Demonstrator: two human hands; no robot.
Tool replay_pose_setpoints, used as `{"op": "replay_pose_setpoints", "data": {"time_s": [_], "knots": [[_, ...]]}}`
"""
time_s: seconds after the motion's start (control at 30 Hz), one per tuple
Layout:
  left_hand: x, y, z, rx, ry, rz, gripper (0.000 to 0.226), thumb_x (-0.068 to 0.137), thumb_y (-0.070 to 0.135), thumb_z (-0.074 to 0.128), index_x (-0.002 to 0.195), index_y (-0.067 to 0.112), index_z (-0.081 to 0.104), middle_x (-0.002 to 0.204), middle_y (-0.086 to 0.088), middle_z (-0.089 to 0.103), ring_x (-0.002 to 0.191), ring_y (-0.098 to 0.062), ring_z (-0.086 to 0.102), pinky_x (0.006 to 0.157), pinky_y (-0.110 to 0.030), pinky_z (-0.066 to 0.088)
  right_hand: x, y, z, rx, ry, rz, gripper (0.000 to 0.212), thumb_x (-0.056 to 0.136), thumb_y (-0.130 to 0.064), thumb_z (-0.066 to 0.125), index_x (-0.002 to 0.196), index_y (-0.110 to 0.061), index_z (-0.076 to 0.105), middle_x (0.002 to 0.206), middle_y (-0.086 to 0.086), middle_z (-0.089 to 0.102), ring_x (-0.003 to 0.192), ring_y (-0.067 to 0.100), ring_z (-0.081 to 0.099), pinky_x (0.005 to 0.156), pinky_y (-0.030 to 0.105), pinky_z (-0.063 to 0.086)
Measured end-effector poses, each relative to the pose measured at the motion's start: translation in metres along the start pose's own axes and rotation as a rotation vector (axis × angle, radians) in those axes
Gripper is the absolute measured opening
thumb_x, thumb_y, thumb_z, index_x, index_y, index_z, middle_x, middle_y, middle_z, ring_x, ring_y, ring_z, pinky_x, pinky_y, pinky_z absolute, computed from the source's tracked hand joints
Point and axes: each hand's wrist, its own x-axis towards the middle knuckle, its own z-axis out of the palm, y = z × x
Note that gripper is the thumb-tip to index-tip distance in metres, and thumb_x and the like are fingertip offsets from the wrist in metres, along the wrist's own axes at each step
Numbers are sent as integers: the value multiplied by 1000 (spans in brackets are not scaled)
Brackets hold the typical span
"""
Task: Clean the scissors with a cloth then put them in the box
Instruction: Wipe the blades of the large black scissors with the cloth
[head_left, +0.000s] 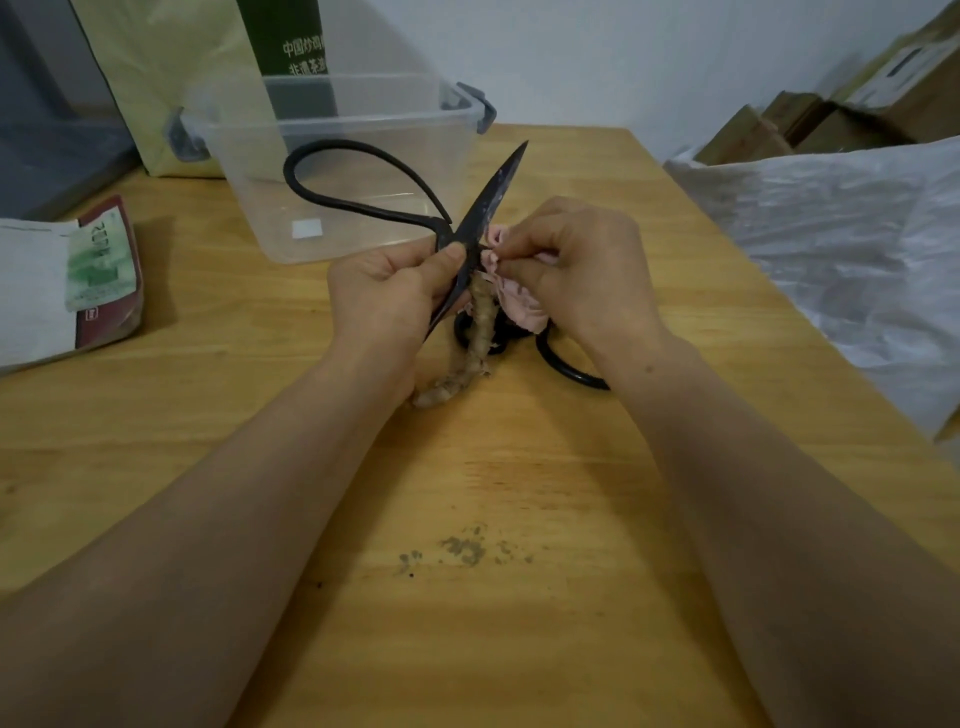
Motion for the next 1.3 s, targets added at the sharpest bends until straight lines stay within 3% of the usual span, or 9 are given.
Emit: {"op": "replay_pose_setpoints", "data": {"time_s": [0.1,0.2,0.3,0.6,0.73,0.9,1.1,1.2,1.3], "knots": [[0,0,1,-8,23,0,22,85,3,65,68,15,71,66,0,72,68,-13,69,70,-24,58,-1,10,-4,-73,-15,36,10,84,-5,66,85,-6,75,85,5,68,79,17,63,78,36,51],[-1,0,1,13,30,25,23,86,4,64,67,16,70,65,0,72,66,-12,68,66,-22,57,-2,-1,0,25,-31,18,12,86,-4,63,92,-5,74,86,-1,65,79,1,60,78,23,50],[-1,-2,0,28,21,32,21,86,5,64,69,14,71,68,-2,72,69,-13,69,65,-21,56,0,-10,10,-21,21,-108,13,84,-9,65,93,-6,75,98,6,66,93,19,61,85,35,48],[0,-1,1,-13,50,12,15,86,5,65,74,13,71,66,1,72,67,-11,69,68,-23,57,1,6,7,15,62,5,10,82,-6,67,89,-7,75,96,5,66,89,15,60,80,18,44],[-1,-2,1,0,33,32,15,86,5,64,75,12,71,67,-1,72,66,-11,68,65,-21,56,0,-7,12,65,63,-51,6,80,-8,70,84,-10,75,89,0,65,85,13,61,80,30,49],[2,-3,0,-35,36,20,9,85,5,65,82,10,72,77,-5,74,74,-17,71,71,-26,58,-4,13,-2,197,27,171,10,86,3,63,88,-2,71,75,-16,53,59,-16,54,51,2,40],[3,-5,-1,-36,53,39,9,85,5,66,80,9,72,70,-4,73,69,-16,69,66,-23,56,0,-1,11,96,81,-25,9,80,-6,71,87,-7,75,89,0,61,83,11,60,79,30,49],[2,-3,-2,-66,51,17,8,85,5,66,82,9,71,74,-5,74,72,-16,70,67,-23,57,0,13,2,155,41,102,10,82,1,68,86,-6,73,82,-11,54,67,-9,56,59,9,46],[1,-2,0,-58,58,27,10,86,5,65,80,11,71,72,-2,74,70,-13,70,67,-22,57,-1,20,0,169,39,155,12,84,5,63,89,-2,72,77,-15,52,59,-11,54,53,9,46]]}}
